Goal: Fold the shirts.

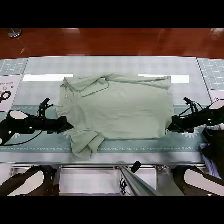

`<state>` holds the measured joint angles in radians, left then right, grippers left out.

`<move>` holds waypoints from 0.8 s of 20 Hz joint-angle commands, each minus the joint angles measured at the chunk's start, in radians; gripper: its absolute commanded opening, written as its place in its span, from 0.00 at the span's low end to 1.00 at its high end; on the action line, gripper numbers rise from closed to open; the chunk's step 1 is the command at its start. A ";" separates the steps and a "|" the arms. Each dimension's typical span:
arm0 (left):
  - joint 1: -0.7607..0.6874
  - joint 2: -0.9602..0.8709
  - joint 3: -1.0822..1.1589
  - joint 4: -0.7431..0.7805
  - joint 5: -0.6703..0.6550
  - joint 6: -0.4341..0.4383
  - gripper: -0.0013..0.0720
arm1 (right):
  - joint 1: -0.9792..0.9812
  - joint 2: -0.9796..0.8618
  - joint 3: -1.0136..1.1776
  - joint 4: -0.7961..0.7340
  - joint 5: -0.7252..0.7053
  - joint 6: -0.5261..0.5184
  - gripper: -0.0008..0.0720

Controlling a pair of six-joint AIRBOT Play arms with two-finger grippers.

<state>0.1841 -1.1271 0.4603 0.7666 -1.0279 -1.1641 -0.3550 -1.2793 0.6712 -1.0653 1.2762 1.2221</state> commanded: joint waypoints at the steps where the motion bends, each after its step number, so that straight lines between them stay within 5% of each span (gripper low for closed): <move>1: 0.001 0.023 0.082 0.000 -0.023 0.000 0.05 | 0.032 0.065 0.056 0.048 0.021 -0.011 0.06; 5: 0.004 0.164 0.364 0.000 -0.045 -0.026 0.05 | 0.032 0.249 0.272 0.209 -0.048 -0.058 0.06; 9: 0.014 0.327 0.765 0.002 -0.011 -0.026 0.05 | 0.032 0.426 0.550 0.362 -0.320 -0.053 0.06; 12: 0.023 0.410 1.051 0.003 0.132 0.008 0.05 | 0.032 0.496 0.772 0.364 -0.492 -0.034 0.05; 16: 0.023 0.447 1.278 0.003 0.179 0.009 0.05 | 0.032 0.502 1.029 0.314 -0.510 -0.013 0.05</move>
<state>0.2050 -0.7181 1.5639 0.7662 -0.9012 -1.1580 -0.3237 -0.8005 1.5253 -0.7296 0.8379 1.1877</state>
